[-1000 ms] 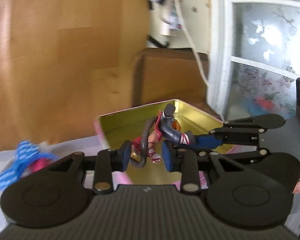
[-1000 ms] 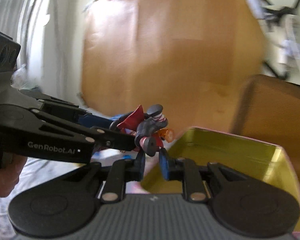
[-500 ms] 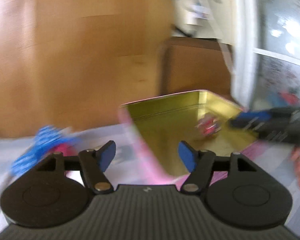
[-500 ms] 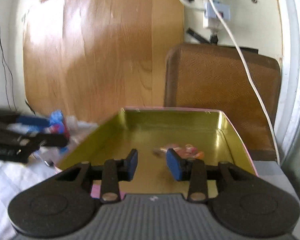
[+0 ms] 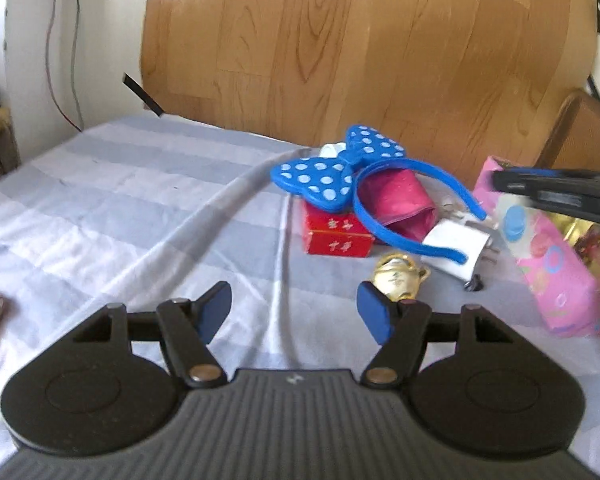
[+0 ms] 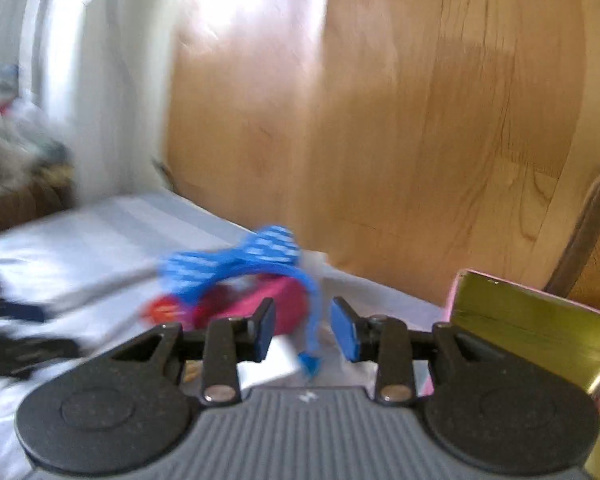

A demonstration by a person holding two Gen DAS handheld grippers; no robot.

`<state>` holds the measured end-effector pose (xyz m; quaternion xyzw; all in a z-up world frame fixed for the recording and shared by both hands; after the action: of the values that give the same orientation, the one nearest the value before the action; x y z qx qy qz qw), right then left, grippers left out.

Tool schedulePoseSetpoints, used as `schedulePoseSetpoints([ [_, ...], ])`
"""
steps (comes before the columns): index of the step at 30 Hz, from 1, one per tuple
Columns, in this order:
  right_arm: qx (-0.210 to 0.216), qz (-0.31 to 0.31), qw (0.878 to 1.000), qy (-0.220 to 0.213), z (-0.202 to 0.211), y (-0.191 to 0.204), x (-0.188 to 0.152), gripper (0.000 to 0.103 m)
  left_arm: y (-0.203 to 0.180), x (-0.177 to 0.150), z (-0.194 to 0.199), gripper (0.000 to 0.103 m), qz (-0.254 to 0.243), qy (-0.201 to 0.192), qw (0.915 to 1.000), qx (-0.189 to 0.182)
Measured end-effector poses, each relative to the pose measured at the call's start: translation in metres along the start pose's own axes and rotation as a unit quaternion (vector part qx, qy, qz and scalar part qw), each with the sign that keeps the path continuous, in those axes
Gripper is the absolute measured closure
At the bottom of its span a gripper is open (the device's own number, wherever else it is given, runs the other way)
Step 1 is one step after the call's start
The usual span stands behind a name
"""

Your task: Organize rigid objects

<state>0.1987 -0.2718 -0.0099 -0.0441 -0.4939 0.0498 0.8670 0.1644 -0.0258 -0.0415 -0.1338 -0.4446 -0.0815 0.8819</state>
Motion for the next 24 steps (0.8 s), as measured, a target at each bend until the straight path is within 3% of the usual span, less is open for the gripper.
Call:
schedulePoseSetpoints([
  [4, -0.026, -0.005, 0.996, 0.086, -0.062, -0.003, 0.001, 0.072, -0.005, -0.001, -0.01, 0.032, 0.018, 0.011, 0.9994, -0.026],
  [5, -0.01, -0.023, 0.994, 0.106, -0.07, -0.004, 0.0, 0.091, -0.006, -0.002, -0.012, 0.032, 0.022, 0.016, 0.9992, -0.029],
  [6, -0.002, -0.039, 0.994, 0.106, -0.065, -0.002, -0.002, 0.097, -0.006, -0.003, -0.013, 0.032, 0.027, 0.019, 0.9989, -0.034],
  [9, 0.016, -0.095, 0.991, 0.091, -0.033, 0.003, -0.005, 0.096, -0.007, -0.006, -0.012, 0.03, 0.045, 0.021, 0.9973, -0.054],
  [12, 0.034, -0.102, 0.991, 0.076, 0.003, 0.017, -0.021, 0.095, -0.011, -0.011, -0.01, 0.03, 0.066, 0.032, 0.9941, -0.079],
  [14, 0.05, -0.107, 0.99, 0.073, 0.022, 0.03, -0.039, 0.094, -0.016, -0.019, -0.007, 0.033, 0.06, 0.04, 0.9948, -0.072],
  [15, 0.052, -0.11, 0.99, 0.068, 0.035, 0.035, -0.05, 0.093, -0.019, -0.024, -0.005, 0.035, 0.045, 0.038, 0.9966, -0.058],
  [17, 0.056, -0.115, 0.99, 0.058, 0.063, 0.044, -0.075, 0.09, -0.022, -0.035, 0.0, 0.057, 0.016, 0.043, 0.9978, -0.049],
  [18, 0.064, -0.122, 0.989, 0.058, 0.077, 0.048, -0.087, 0.087, -0.021, -0.041, 0.003, 0.058, 0.009, 0.049, 0.9974, -0.051],
  [22, 0.135, -0.149, 0.977, 0.074, 0.13, 0.071, -0.137, 0.076, -0.013, -0.055, 0.029, 0.049, -0.019, 0.042, 0.9979, -0.045],
  [24, 0.144, -0.157, 0.974, 0.076, 0.147, 0.072, -0.149, 0.076, -0.011, -0.062, 0.043, 0.048, -0.022, 0.038, 0.9979, -0.047],
])
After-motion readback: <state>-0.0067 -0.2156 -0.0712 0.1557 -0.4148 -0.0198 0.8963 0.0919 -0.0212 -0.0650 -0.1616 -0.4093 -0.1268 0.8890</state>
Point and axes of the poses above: each gripper's, at about its wrist camera, not at the fingertips, and z roughly against the way its jaws point, y to its left, x to its top, the point moved 3 cm from there along -z, roughly the way its jaws point, and after that the axes turned 1 degree about -x, right-handed, at the moved point
